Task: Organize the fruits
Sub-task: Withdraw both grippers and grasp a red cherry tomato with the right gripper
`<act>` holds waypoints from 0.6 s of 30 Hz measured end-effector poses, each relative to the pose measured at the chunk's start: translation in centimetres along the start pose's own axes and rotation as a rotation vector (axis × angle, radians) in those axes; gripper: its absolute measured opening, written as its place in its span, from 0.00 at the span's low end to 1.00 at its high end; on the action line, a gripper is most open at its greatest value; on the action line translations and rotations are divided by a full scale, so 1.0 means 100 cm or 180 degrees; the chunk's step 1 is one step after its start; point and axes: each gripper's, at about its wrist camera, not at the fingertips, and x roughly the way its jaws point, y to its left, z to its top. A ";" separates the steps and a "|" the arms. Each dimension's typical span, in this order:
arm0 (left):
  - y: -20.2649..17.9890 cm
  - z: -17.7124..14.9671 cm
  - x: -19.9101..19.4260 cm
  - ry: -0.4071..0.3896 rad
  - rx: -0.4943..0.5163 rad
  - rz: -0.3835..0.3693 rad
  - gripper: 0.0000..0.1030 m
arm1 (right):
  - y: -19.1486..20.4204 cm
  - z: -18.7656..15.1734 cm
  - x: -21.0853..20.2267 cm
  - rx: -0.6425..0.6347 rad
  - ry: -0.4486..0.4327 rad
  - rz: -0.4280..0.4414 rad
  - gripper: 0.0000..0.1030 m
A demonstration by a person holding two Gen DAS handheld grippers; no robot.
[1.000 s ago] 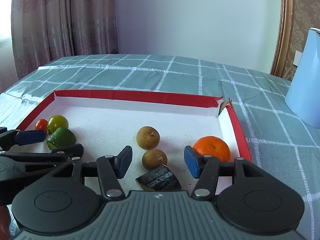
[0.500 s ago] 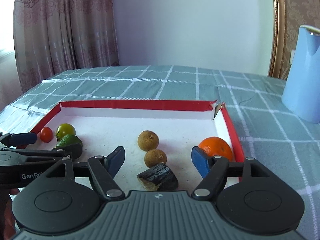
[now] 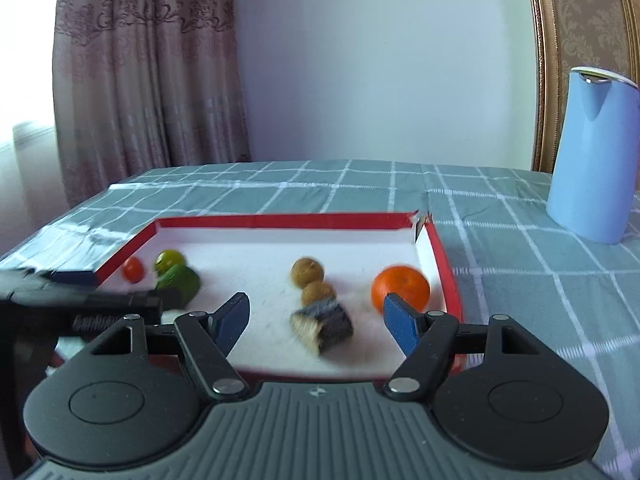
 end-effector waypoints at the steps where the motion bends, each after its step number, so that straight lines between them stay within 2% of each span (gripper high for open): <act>1: 0.001 0.000 0.000 0.0001 -0.0025 -0.0014 1.00 | 0.003 -0.005 -0.005 -0.0070 -0.0002 0.0001 0.71; 8: 0.000 0.001 -0.004 -0.0028 -0.0005 -0.0047 1.00 | 0.027 -0.034 -0.029 -0.0559 0.0157 0.0250 0.71; 10: 0.000 0.000 -0.004 -0.0028 0.0007 -0.0048 1.00 | 0.034 -0.038 -0.028 -0.0665 0.0235 0.0315 0.68; 12: 0.000 0.000 -0.005 -0.0036 0.0001 -0.0044 1.00 | 0.038 -0.039 -0.027 -0.0691 0.0252 0.0371 0.60; 18: 0.001 0.000 -0.005 -0.0019 -0.0021 -0.0051 1.00 | 0.042 -0.042 -0.024 -0.0740 0.0334 0.0476 0.58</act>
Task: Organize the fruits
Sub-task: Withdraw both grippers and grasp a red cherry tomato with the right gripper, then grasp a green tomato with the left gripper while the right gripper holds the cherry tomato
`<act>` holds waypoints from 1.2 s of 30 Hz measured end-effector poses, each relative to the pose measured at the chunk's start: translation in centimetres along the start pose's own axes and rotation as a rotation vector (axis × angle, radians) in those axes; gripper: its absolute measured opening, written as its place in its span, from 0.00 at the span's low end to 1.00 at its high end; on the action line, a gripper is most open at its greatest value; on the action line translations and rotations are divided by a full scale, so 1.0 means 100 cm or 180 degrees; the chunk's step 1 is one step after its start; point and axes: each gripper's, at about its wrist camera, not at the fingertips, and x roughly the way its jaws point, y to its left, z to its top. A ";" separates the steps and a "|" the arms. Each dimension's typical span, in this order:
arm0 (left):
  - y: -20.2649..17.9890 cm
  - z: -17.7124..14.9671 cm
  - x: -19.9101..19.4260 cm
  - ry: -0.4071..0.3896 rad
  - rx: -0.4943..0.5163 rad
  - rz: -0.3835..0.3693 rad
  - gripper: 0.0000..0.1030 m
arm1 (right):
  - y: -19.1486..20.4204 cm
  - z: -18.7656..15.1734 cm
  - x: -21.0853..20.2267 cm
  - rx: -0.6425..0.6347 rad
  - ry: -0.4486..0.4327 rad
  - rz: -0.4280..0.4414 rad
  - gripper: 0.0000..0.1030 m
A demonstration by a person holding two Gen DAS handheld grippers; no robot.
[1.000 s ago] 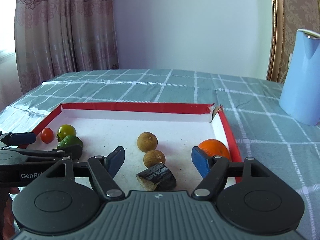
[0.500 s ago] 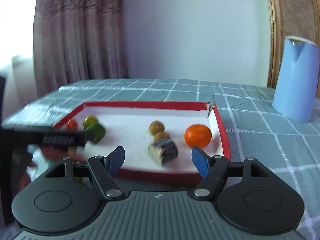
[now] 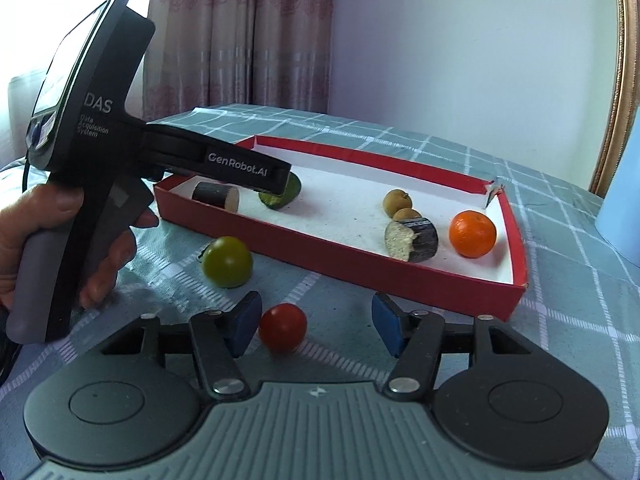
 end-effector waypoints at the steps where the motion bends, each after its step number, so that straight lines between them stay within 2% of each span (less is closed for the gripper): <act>1: 0.000 0.000 0.000 -0.0001 0.0008 0.0001 1.00 | 0.000 0.000 0.002 -0.0004 0.0023 0.0038 0.56; 4: -0.001 0.000 0.000 -0.0010 0.0026 0.0012 1.00 | 0.006 0.000 0.007 -0.0082 0.0122 0.0072 0.42; 7: -0.001 -0.001 -0.001 -0.0015 0.0035 0.0016 1.00 | 0.008 0.000 0.006 -0.0104 0.0118 0.0091 0.38; 9: -0.001 -0.001 -0.001 -0.0013 0.0034 0.0016 1.00 | 0.006 0.000 0.006 -0.0079 0.0118 0.0082 0.29; 12: 0.000 -0.003 -0.004 -0.0017 0.0023 -0.0013 1.00 | 0.004 0.000 0.005 -0.0037 0.0124 0.0091 0.25; 16: 0.001 -0.005 -0.012 -0.0090 0.0028 -0.0010 1.00 | -0.002 0.000 0.003 0.0093 0.0090 -0.0025 0.24; 19: 0.004 -0.008 -0.022 -0.0130 -0.0008 -0.0037 1.00 | -0.018 -0.001 0.001 0.0358 0.0045 -0.0284 0.24; 24: 0.002 -0.021 -0.042 -0.0095 0.0100 -0.0273 1.00 | -0.043 -0.002 0.006 0.0657 0.0159 -0.0550 0.24; 28: -0.018 -0.035 -0.048 -0.0051 0.0433 -0.0100 1.00 | -0.044 -0.003 0.005 0.0623 0.0159 -0.0600 0.24; 36: -0.029 -0.041 -0.056 0.0107 0.0294 0.0006 1.00 | -0.044 -0.004 0.005 0.0595 0.0162 -0.0617 0.24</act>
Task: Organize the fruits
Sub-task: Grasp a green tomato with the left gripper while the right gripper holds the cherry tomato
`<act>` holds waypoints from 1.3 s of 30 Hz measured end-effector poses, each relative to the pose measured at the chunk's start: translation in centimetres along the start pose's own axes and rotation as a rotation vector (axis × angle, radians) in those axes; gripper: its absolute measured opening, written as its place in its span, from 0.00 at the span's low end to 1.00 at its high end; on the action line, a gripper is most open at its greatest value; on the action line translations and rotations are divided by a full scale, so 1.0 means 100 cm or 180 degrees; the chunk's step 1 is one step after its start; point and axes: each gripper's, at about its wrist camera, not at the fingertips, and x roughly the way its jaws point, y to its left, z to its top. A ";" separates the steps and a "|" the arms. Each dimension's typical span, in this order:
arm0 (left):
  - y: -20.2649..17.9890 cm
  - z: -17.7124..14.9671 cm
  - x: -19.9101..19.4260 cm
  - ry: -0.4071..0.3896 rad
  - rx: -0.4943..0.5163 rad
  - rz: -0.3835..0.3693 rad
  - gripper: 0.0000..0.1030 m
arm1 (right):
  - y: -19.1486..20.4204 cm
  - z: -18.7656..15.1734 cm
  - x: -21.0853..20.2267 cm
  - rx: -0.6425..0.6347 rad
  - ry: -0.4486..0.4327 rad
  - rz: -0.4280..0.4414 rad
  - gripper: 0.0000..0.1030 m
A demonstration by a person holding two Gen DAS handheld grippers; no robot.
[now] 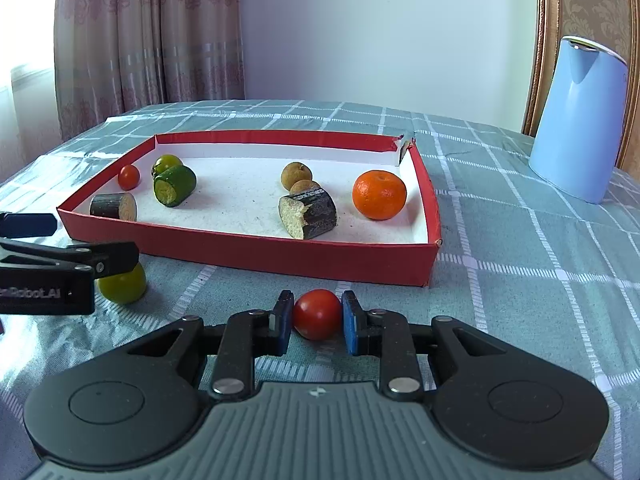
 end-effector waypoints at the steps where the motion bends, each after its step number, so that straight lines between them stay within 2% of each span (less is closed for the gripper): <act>1: -0.003 -0.001 -0.001 -0.0007 0.0040 0.0033 1.00 | 0.002 0.000 0.001 -0.0008 0.0002 -0.0006 0.24; 4: -0.013 -0.006 -0.004 0.0004 0.0277 -0.0030 1.00 | 0.002 0.000 0.001 0.0002 0.0003 0.0001 0.24; 7: -0.015 -0.009 -0.008 -0.0035 0.0199 -0.0151 1.00 | 0.002 0.000 0.001 -0.0003 0.0004 -0.0003 0.24; 11: -0.018 -0.009 0.001 0.0034 0.0265 -0.0080 1.00 | 0.002 0.000 0.001 -0.0002 0.0003 -0.0002 0.24; 17: -0.003 -0.009 0.018 0.0333 -0.0012 -0.0270 1.00 | 0.002 0.000 0.001 -0.0005 0.0004 -0.0005 0.24; 28: -0.008 -0.010 0.018 0.0351 0.0089 -0.0180 1.00 | 0.003 0.000 0.001 -0.0011 0.0005 -0.0008 0.24; 31: -0.010 -0.010 0.016 0.0312 0.0115 -0.0212 1.00 | 0.003 0.000 0.001 -0.0014 0.0006 -0.0010 0.24; 34: -0.013 -0.009 0.014 0.0233 0.0163 -0.0144 1.00 | 0.003 0.000 0.001 -0.0014 0.0006 -0.0011 0.24; 36: -0.013 -0.008 0.013 0.0190 0.0148 -0.0107 0.91 | 0.003 0.000 0.001 -0.0013 0.0006 -0.0009 0.24; 37: -0.011 -0.008 0.014 0.0208 0.0130 -0.0110 0.80 | 0.003 0.000 0.001 -0.0014 0.0006 -0.0010 0.24; 39: -0.008 -0.007 0.017 0.0273 0.0058 -0.0153 0.81 | 0.003 0.000 0.001 -0.0015 0.0006 -0.0011 0.24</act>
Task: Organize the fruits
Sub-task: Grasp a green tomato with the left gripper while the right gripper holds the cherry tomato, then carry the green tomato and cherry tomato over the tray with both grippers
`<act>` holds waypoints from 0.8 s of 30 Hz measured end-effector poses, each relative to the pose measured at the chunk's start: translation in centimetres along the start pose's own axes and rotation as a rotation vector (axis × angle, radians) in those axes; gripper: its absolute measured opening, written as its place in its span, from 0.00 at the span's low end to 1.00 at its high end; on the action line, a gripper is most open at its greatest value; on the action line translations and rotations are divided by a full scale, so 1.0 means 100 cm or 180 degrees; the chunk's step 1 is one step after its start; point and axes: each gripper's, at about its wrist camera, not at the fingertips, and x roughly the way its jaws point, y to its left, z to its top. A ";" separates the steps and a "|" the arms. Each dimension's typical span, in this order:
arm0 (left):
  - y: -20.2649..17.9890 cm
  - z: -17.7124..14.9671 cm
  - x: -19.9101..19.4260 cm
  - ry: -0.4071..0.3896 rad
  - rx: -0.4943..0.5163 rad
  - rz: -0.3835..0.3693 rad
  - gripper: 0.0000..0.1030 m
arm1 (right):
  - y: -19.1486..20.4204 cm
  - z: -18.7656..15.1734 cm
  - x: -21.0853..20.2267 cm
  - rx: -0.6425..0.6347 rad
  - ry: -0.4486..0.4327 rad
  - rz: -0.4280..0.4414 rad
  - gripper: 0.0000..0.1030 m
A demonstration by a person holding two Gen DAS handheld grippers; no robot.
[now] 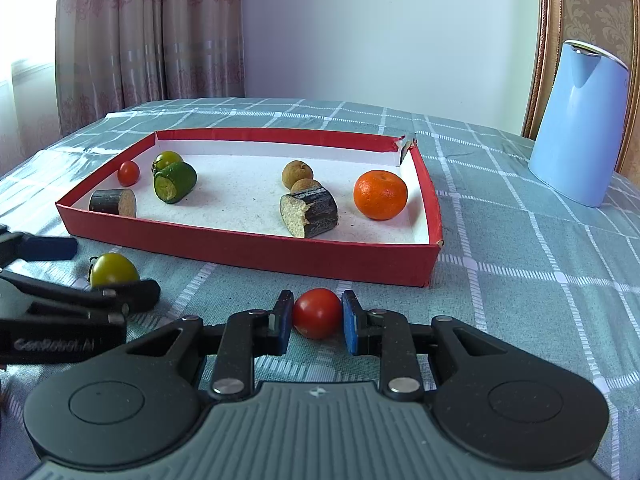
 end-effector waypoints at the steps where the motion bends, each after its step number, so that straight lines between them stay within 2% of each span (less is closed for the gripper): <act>1: 0.001 0.000 0.000 0.0003 -0.0018 -0.0015 0.81 | 0.000 0.000 0.000 -0.0002 0.0000 -0.0001 0.24; 7: 0.001 -0.002 -0.002 -0.0041 -0.0006 -0.0067 0.72 | 0.000 0.000 0.000 0.0000 -0.0001 -0.0001 0.24; 9: 0.000 -0.003 -0.005 -0.0076 -0.0002 -0.0082 0.58 | 0.000 0.000 0.000 0.0001 -0.0002 -0.0001 0.24; 10: 0.000 -0.003 -0.007 -0.0097 0.0005 -0.0104 0.43 | 0.001 0.000 0.000 0.0000 -0.0004 -0.0003 0.24; 12: -0.002 -0.005 -0.010 -0.0122 0.0068 -0.0171 0.31 | 0.000 0.000 -0.001 0.0011 -0.0006 0.0000 0.24; 24: -0.003 -0.005 -0.011 -0.0129 0.0064 -0.0175 0.31 | -0.002 0.000 -0.005 0.0048 -0.0104 -0.0041 0.24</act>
